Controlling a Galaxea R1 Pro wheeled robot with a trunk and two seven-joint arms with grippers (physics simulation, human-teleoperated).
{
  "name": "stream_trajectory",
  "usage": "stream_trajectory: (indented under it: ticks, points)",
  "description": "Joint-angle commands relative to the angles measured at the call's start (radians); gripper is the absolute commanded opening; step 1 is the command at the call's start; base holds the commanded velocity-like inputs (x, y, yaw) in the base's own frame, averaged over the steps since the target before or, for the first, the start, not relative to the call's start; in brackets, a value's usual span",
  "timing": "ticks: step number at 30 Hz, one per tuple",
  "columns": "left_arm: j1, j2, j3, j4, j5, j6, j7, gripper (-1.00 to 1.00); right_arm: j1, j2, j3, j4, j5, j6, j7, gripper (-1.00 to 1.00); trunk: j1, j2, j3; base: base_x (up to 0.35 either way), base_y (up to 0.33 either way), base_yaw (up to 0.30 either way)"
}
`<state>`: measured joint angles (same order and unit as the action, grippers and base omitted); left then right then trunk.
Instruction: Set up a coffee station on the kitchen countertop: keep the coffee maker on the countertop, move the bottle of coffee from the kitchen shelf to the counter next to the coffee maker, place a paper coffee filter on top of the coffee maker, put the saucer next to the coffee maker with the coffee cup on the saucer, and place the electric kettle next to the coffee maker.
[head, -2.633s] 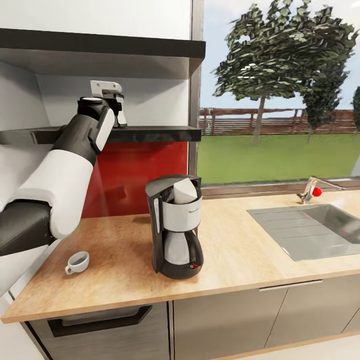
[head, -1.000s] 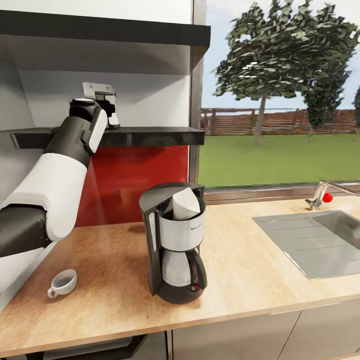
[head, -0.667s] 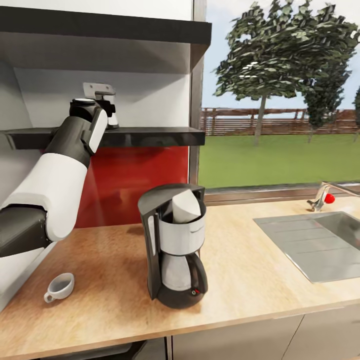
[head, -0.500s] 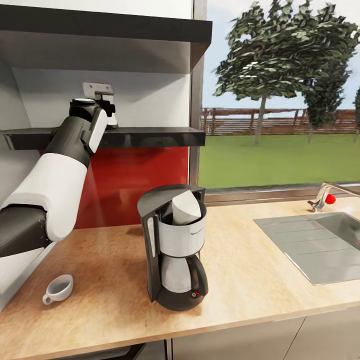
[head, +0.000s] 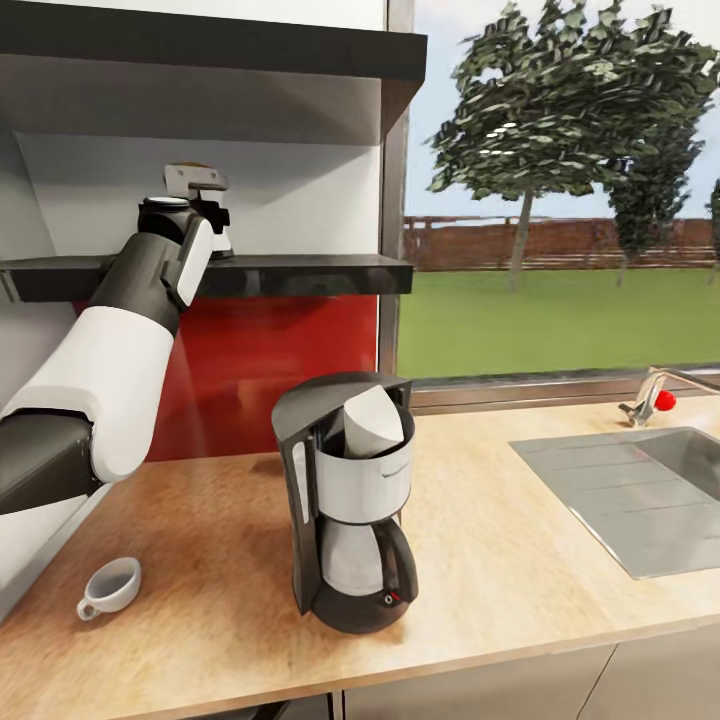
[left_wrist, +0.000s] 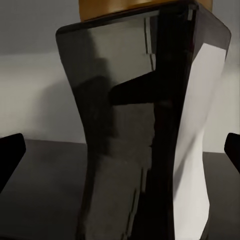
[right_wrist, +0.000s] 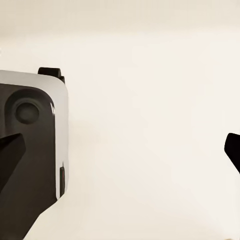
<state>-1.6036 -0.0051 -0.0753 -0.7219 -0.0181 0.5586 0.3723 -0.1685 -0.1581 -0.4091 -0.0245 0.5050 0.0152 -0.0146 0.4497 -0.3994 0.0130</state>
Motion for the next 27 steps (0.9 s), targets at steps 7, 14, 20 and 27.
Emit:
stream_trajectory:
  ticks: [7, 14, 20, 27]
  points:
    - [0.011, 0.0, -0.002, -0.001, -0.002, 0.006, 0.003, 1.0, 0.0, 0.0, -0.008, 0.0, 0.01, 0.002, -0.002, 1.0, 0.0, -0.001, 0.0, 0.128, 0.0, 0.0]
    - [0.022, 0.0, -0.001, 0.003, -0.002, 0.005, 0.002, 1.0, 0.0, 0.0, -0.008, 0.0, 0.01, 0.002, -0.002, 1.0, 0.0, -0.001, 0.0, 0.075, 0.0, 0.0]
    - [0.022, 0.001, -0.001, 0.006, -0.002, 0.003, 0.002, 1.0, 0.0, 0.0, -0.008, 0.0, 0.01, 0.001, -0.002, 1.0, 0.0, -0.001, 0.0, 0.13, 0.0, 0.0]
    - [0.022, 0.001, -0.001, 0.0, -0.004, 0.005, 0.004, -1.0, 0.0, 0.0, -0.008, 0.0, 0.01, 0.0, -0.002, 1.0, 0.0, -0.001, 0.0, 0.003, 0.0, 0.0]
